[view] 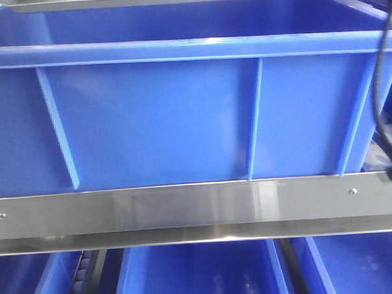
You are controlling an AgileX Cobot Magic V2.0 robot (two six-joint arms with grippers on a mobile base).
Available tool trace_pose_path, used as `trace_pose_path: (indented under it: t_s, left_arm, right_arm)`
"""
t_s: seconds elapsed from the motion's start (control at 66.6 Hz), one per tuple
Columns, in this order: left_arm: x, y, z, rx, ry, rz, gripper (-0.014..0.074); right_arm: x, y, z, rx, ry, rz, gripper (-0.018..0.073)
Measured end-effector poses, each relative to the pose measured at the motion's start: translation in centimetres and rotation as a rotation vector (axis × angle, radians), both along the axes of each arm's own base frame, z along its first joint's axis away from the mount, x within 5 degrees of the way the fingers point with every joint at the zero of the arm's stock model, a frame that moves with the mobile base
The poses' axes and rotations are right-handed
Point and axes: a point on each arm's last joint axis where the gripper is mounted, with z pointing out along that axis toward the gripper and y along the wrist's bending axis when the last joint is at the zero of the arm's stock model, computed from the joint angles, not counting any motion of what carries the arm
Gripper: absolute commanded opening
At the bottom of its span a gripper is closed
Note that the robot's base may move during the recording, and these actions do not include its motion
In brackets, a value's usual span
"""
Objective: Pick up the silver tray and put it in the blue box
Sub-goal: 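Lower the tray into the blue bin and open both grippers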
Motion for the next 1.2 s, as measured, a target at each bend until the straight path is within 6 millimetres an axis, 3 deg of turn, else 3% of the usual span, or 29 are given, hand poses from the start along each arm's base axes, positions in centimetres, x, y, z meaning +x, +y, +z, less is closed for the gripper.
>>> trace_pose_path:
  t_s: [0.195, 0.33, 0.555, 1.006, 1.201]
  left_arm:
    - [3.4, 0.6, -1.5, -0.06, 0.012, 0.018, -0.0006]
    - [4.7, 1.0, -2.5, -0.064, 0.028, 0.038, -0.0006]
    - [5.6, 0.8, -3.6, -0.039, 0.052, 0.041, -0.0006]
    - [5.7, 0.9, -3.7, -0.037, 0.053, 0.044, -0.0003]
    - [5.8, 1.0, -3.6, -0.022, 0.04, 0.042, 0.0277]
  right_arm:
    - [2.7, 0.0, -1.4, 0.006, 0.013, -0.006, 0.0069]
    - [3.7, 0.3, -2.3, 0.026, 0.017, -0.011, 0.0069]
    - [4.1, 0.5, -2.3, 0.033, -0.004, -0.004, 0.0069]
    - [4.2, 0.5, -2.2, 0.033, -0.018, 0.003, 0.0081]
    - [4.2, 0.6, -2.2, 0.05, -0.017, 0.006, 0.0209]
